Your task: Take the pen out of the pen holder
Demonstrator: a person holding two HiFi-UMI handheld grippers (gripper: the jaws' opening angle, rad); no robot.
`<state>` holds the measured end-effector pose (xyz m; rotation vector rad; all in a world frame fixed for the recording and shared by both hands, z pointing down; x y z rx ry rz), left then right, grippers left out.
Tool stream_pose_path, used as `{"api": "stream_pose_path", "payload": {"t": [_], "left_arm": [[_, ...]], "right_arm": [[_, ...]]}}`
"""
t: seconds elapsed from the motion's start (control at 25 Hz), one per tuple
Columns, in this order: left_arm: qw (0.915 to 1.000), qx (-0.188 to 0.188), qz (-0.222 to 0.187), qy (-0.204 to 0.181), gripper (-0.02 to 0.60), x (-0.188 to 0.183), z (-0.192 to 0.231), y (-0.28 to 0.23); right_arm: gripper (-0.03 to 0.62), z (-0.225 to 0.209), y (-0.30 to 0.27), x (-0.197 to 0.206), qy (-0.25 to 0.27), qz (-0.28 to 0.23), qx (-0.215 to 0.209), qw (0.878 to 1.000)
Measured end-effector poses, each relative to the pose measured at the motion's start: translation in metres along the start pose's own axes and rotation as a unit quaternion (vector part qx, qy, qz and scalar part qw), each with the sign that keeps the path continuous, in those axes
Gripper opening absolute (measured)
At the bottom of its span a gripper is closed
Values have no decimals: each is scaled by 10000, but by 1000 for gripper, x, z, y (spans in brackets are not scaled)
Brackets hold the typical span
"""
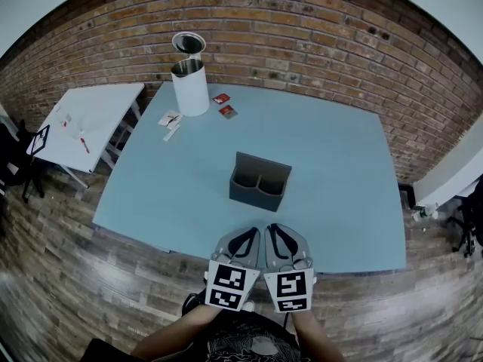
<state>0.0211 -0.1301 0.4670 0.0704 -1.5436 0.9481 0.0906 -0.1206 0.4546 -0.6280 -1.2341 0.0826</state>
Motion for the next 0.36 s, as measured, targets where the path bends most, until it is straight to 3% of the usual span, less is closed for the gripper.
{"api": "stream_pose_path", "payload": {"t": [0.36], "left_arm": [[10000,-9,-3,-6,0,3,-1,0]], "right_arm": [[41,1,0,3,-58,-11,-14,10000]]}}
Point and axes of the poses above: the fingertips, and each gripper's own axes: y backward along the fingers, z to its left, x out of its underside, the point moved 4 cm from there along y, backward along the fingers, and after that the axes turned 11 degrees about z, right-handed, at the moved point
